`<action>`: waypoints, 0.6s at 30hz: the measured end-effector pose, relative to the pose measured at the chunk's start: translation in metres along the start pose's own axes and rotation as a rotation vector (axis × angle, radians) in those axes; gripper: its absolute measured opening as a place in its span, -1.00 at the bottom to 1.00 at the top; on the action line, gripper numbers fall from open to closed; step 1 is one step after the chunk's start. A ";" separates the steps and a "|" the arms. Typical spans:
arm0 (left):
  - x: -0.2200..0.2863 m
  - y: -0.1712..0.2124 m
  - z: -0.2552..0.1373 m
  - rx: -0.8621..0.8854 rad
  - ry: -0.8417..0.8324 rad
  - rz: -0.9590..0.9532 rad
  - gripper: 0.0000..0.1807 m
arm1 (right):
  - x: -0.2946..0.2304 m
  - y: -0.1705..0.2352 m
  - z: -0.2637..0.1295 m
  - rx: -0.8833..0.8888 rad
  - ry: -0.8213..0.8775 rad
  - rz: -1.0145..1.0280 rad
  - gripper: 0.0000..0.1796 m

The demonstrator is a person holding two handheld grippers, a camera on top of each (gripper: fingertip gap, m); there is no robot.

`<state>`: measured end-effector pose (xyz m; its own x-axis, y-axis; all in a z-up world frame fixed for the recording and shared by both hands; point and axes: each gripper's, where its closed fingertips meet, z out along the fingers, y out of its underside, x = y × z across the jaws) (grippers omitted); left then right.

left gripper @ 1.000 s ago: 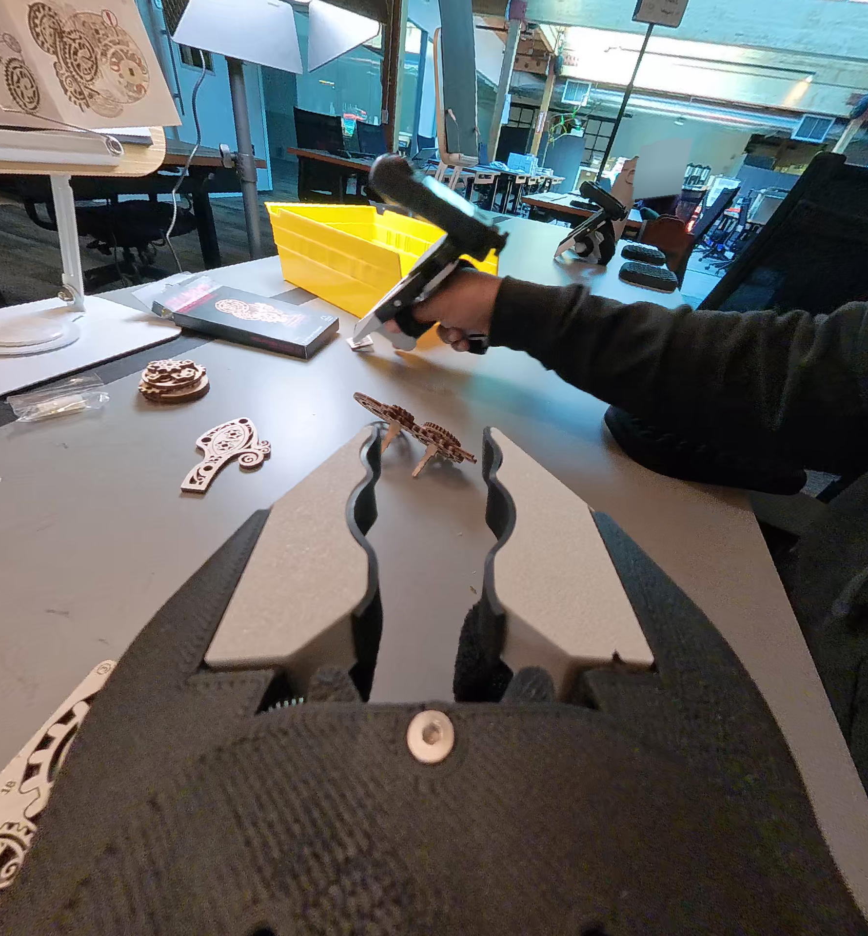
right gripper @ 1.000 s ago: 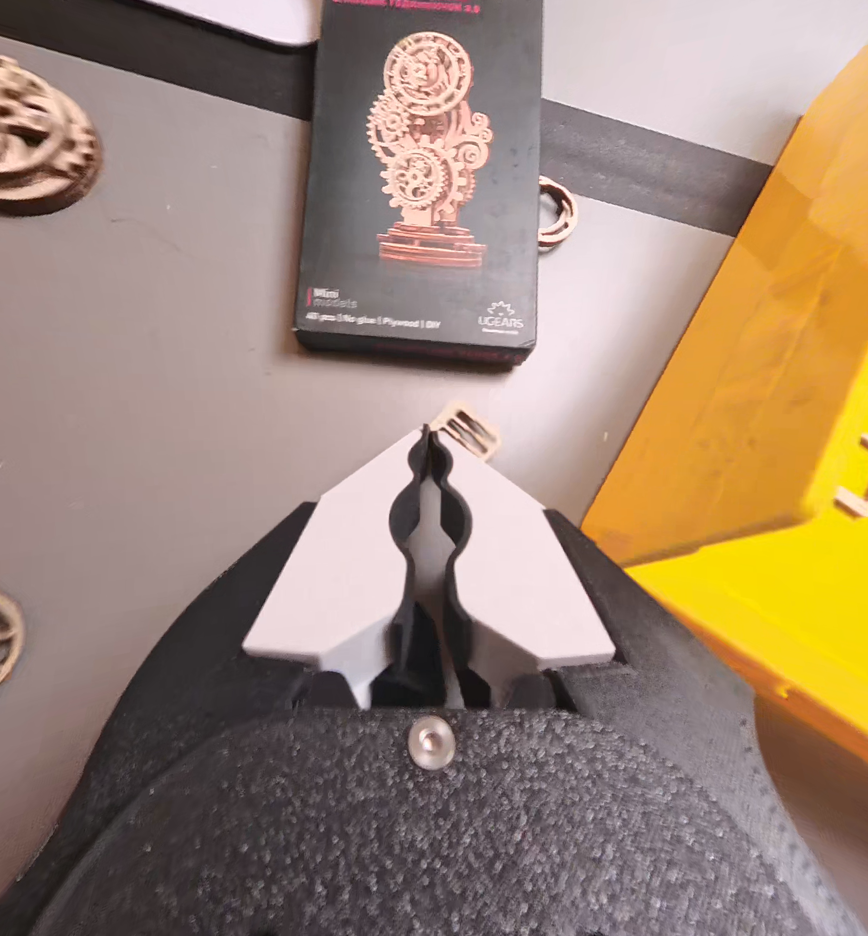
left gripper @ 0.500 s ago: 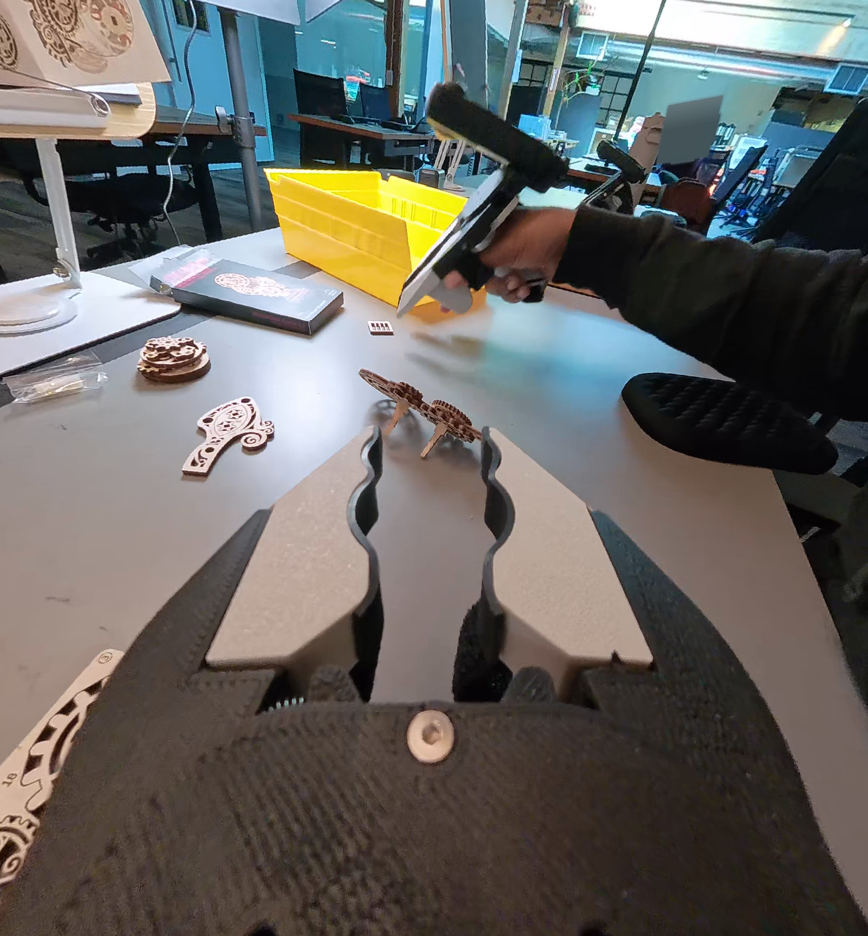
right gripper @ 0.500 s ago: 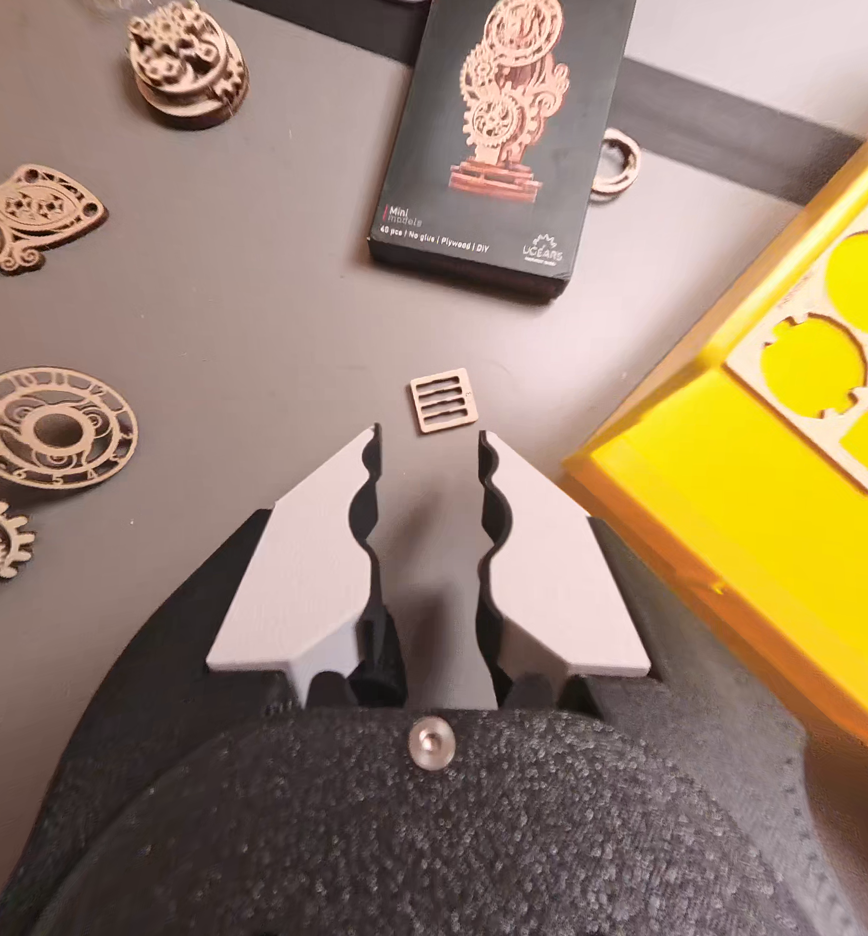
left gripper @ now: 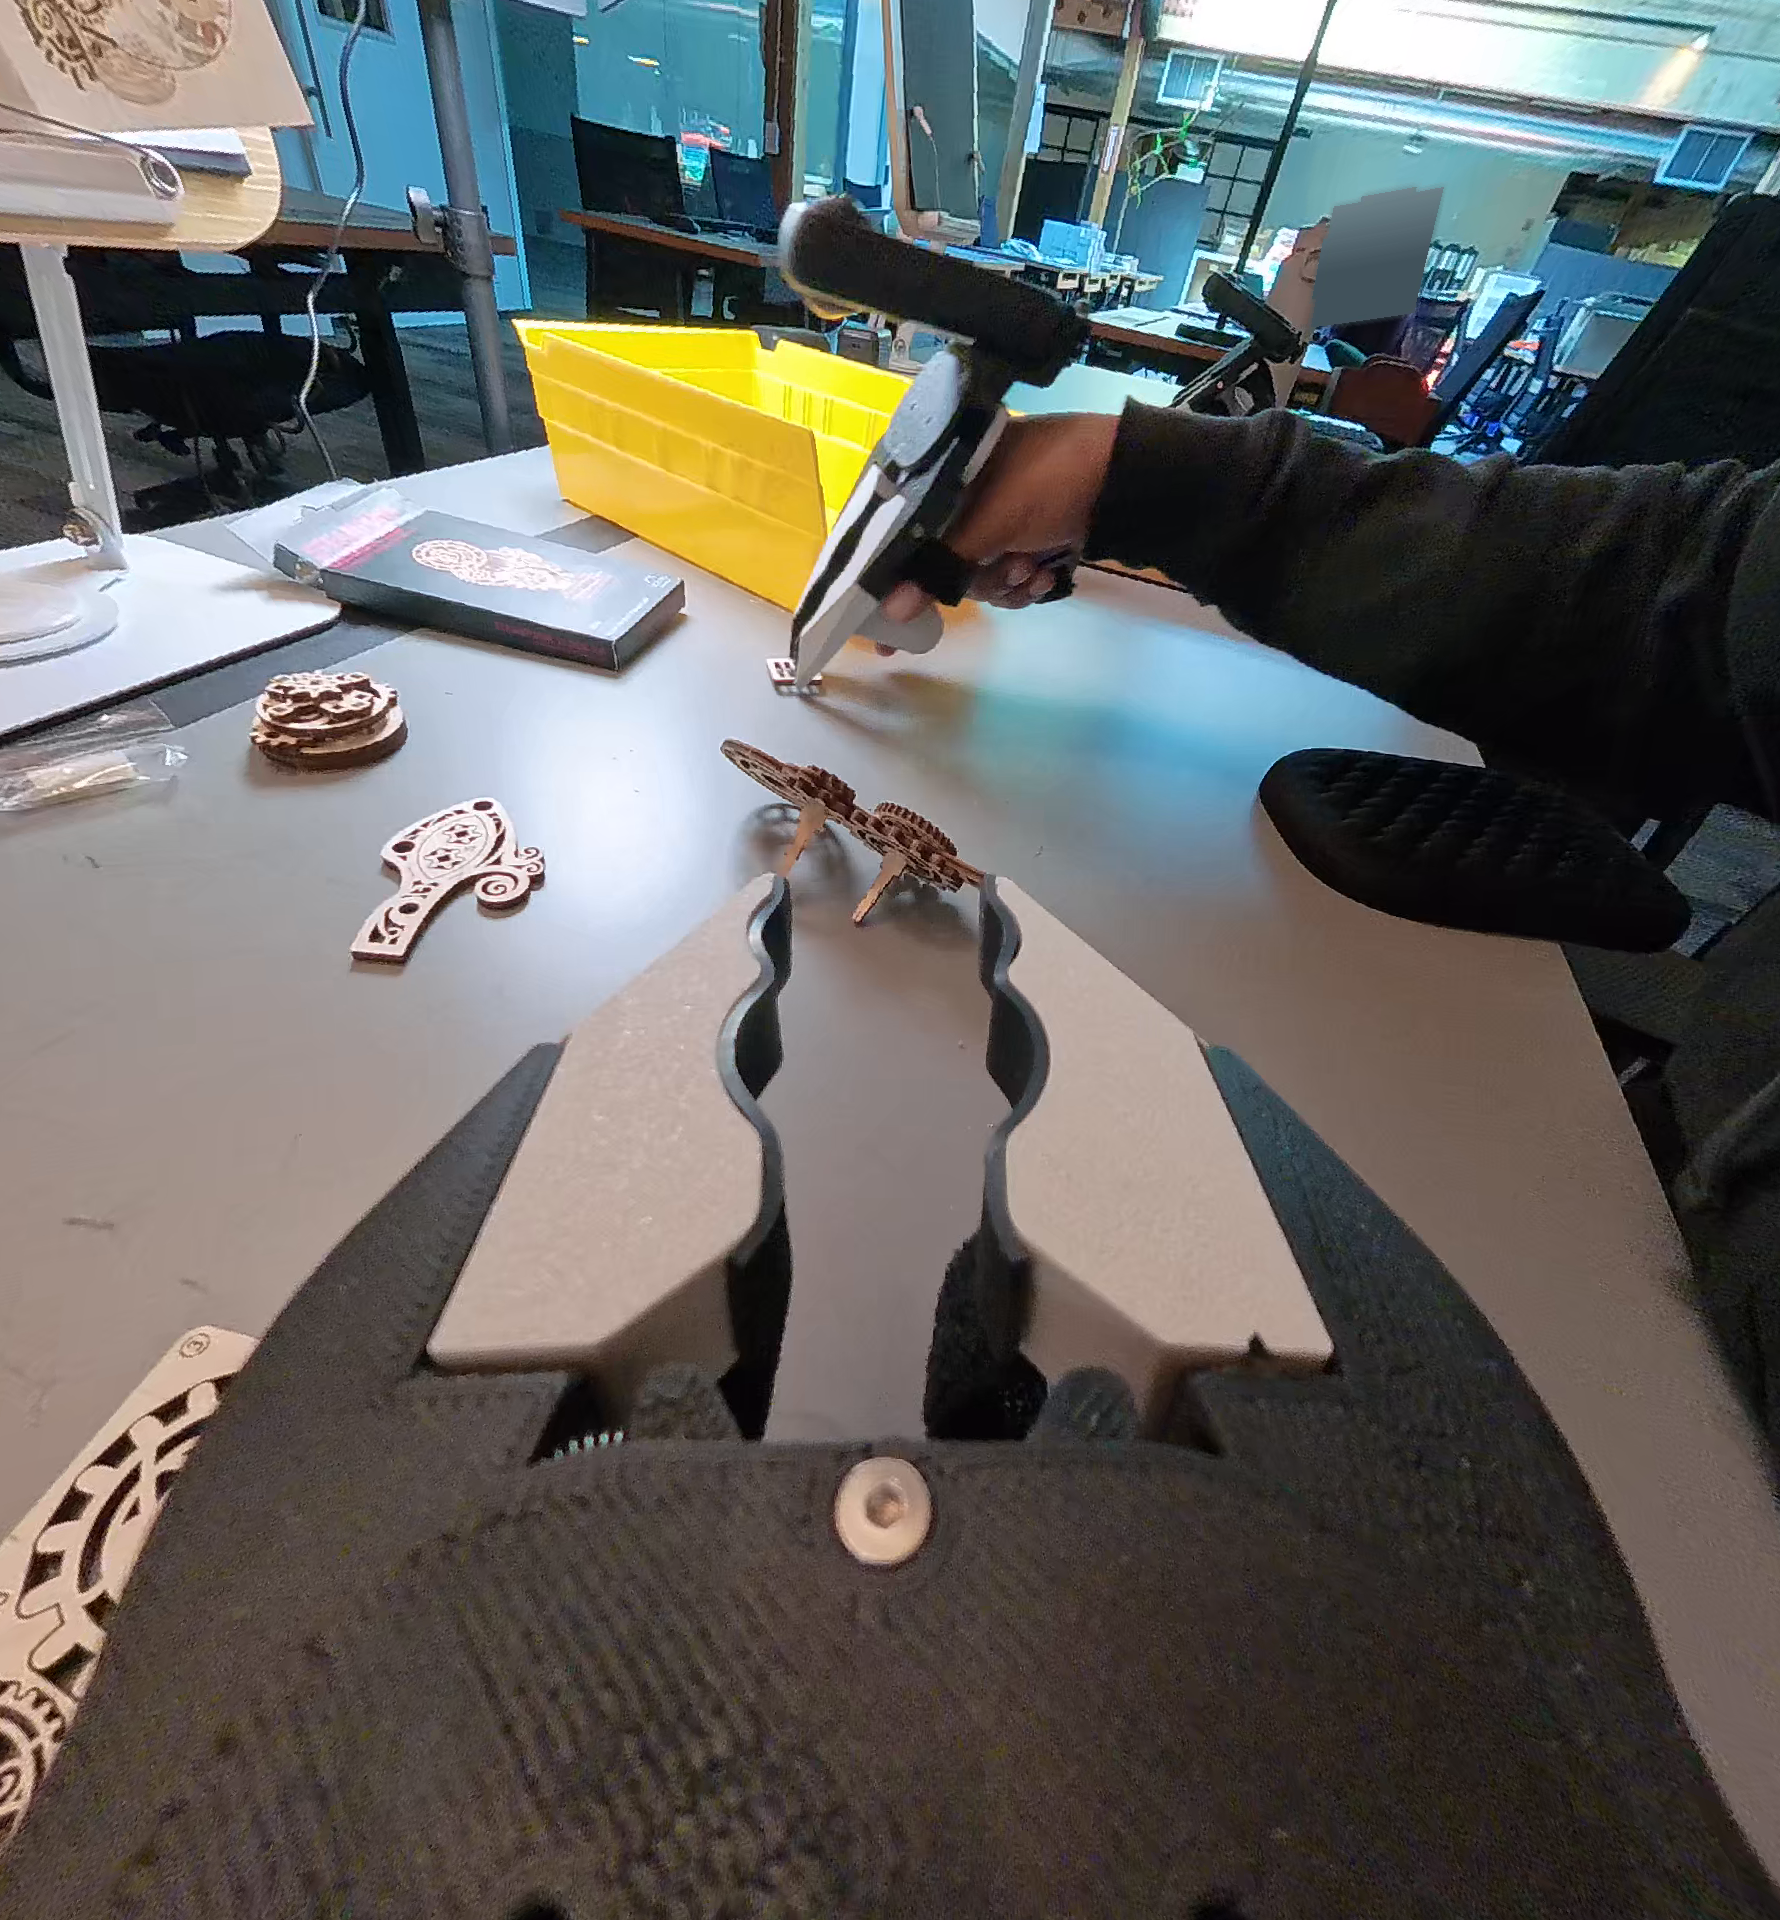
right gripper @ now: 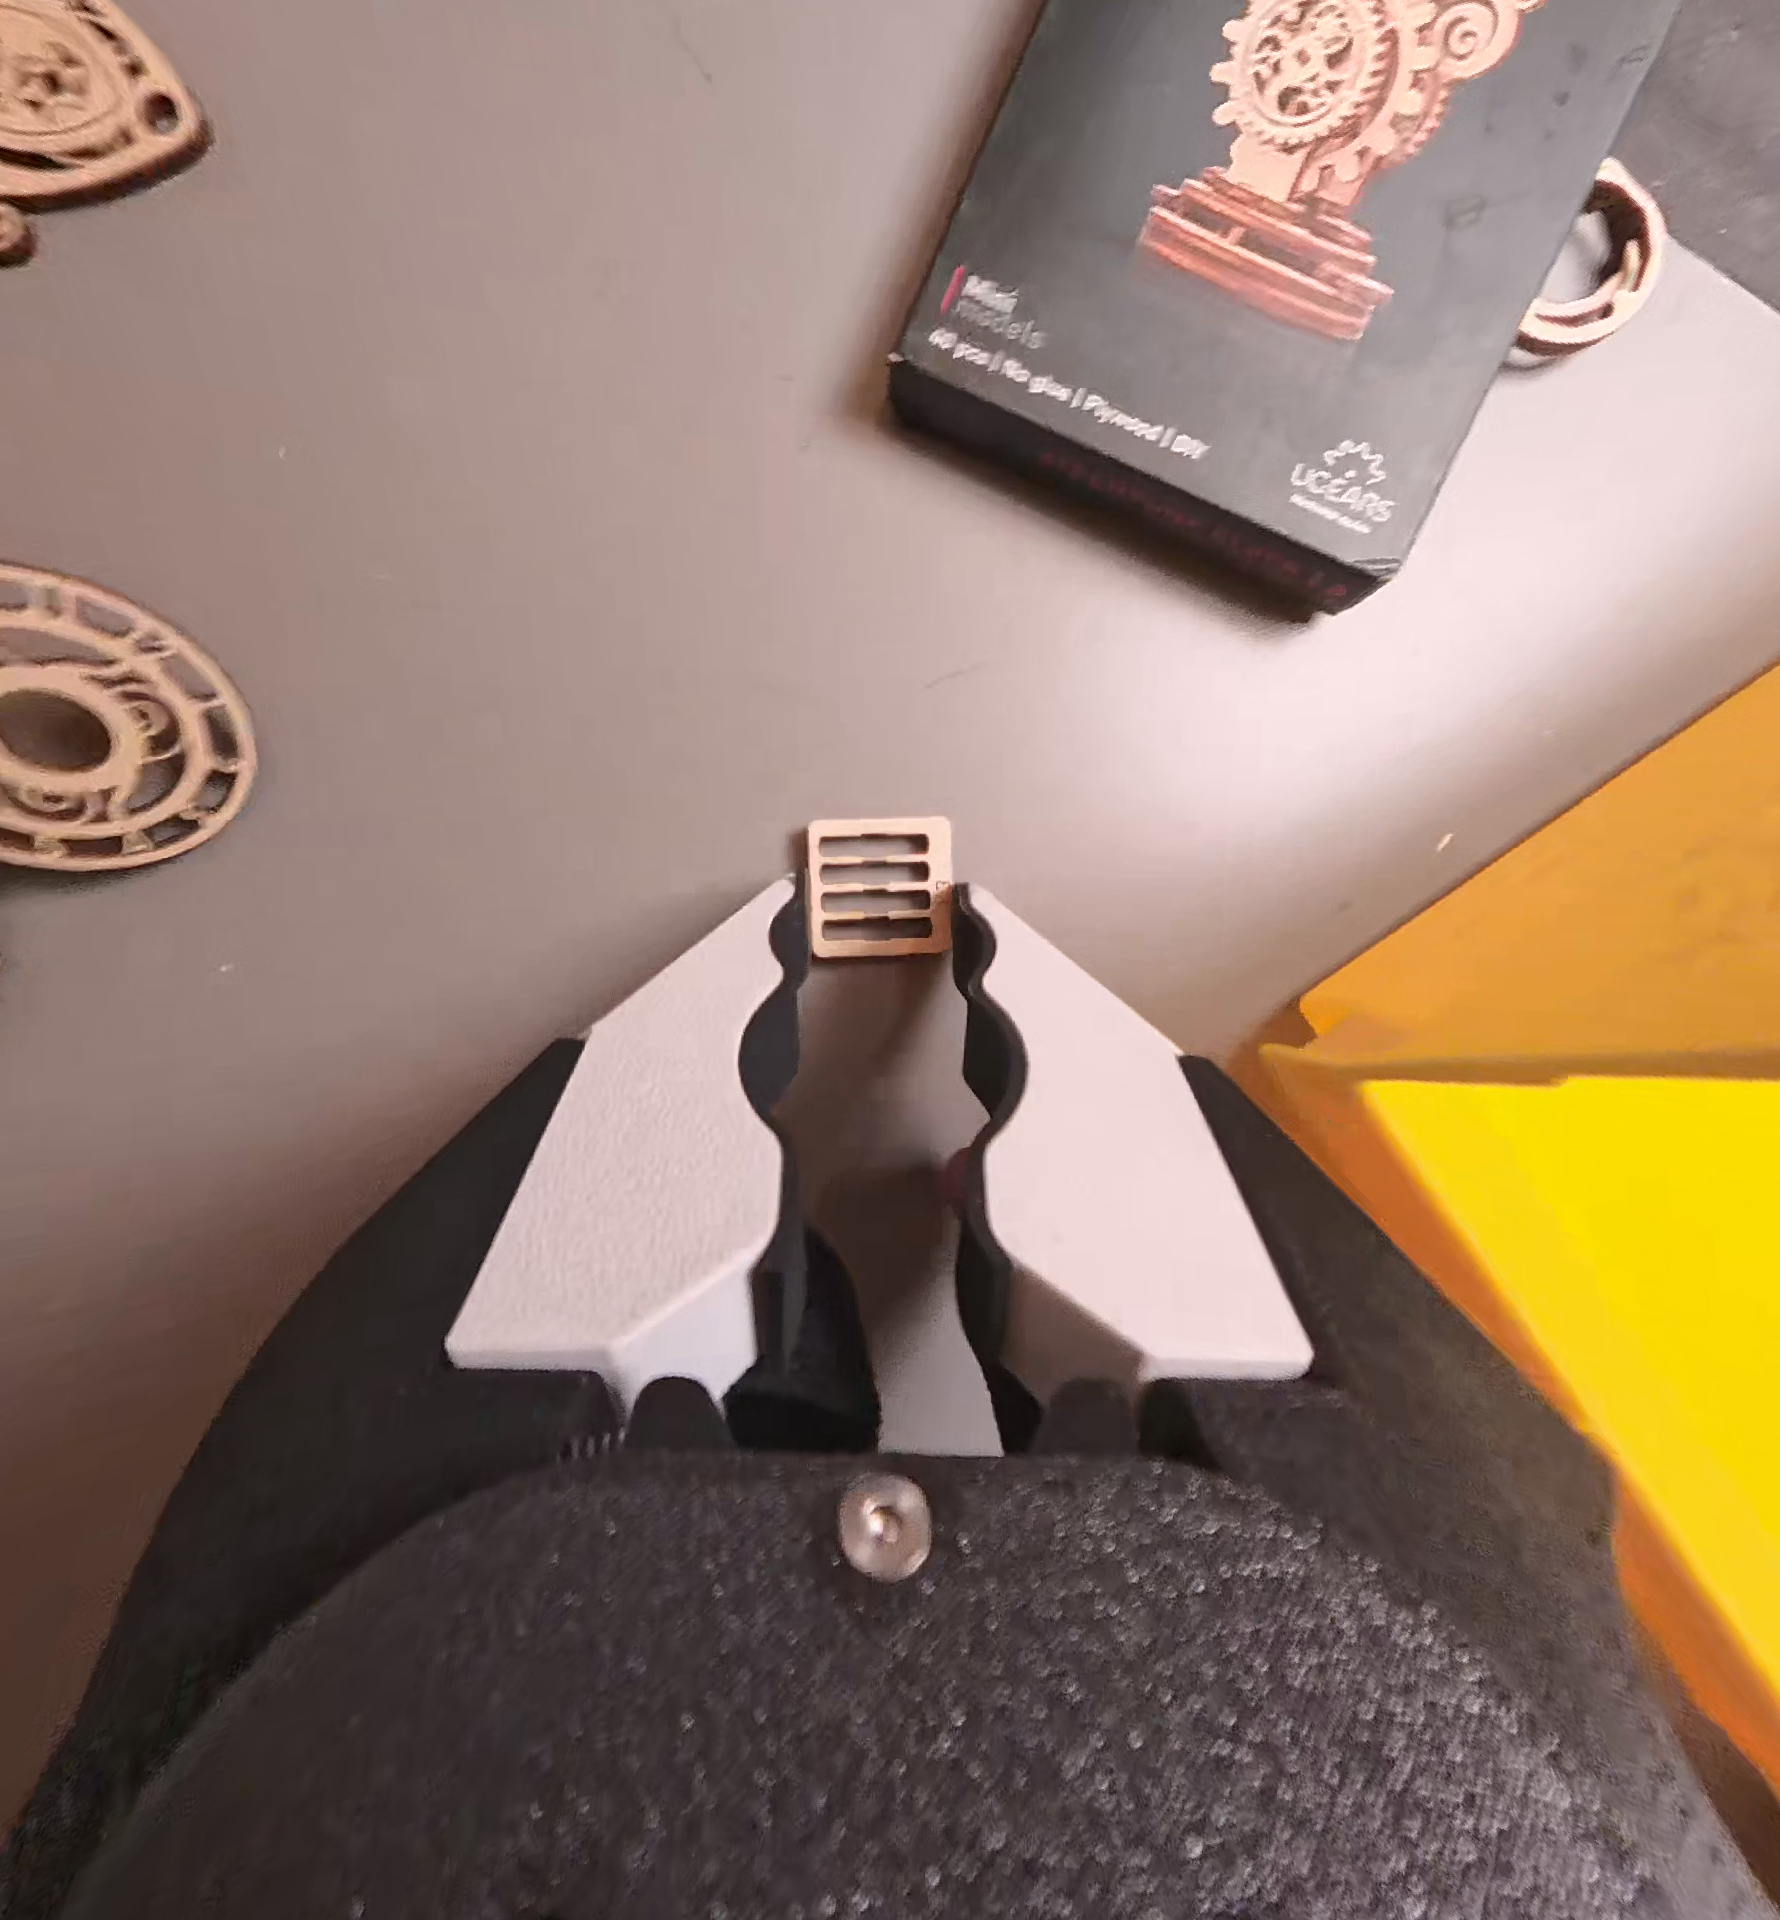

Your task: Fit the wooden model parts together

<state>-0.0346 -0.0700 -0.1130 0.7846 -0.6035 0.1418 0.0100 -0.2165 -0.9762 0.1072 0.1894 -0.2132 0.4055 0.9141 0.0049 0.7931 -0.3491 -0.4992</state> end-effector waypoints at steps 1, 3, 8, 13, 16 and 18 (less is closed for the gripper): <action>0.000 0.000 0.000 0.001 -0.001 0.000 -0.62 | -0.009 -0.003 -0.008 0.038 -0.033 -0.008 -0.72; -0.002 -0.001 -0.001 0.006 -0.007 0.000 -0.63 | -0.014 -0.019 -0.040 0.155 -0.053 -0.003 -0.73; -0.006 -0.001 -0.001 0.011 -0.020 -0.006 -0.61 | 0.097 -0.045 -0.119 0.272 0.269 0.098 -0.73; -0.012 0.000 -0.003 -0.001 -0.082 0.021 -0.54 | 0.174 -0.027 -0.084 0.185 0.294 0.240 -0.72; -0.017 -0.001 -0.003 -0.007 -0.118 0.047 -0.53 | 0.196 -0.035 -0.081 0.205 0.424 0.236 -0.52; -0.018 0.002 -0.001 -0.019 -0.119 0.047 -0.53 | 0.187 -0.065 -0.103 0.306 0.476 0.179 -0.47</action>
<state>-0.0489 -0.0604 -0.1174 0.8518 -0.5186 0.0742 -0.0395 -0.2049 -0.9780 0.1777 0.3619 -0.0907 0.7365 0.6284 0.2504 0.5550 -0.3497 -0.7548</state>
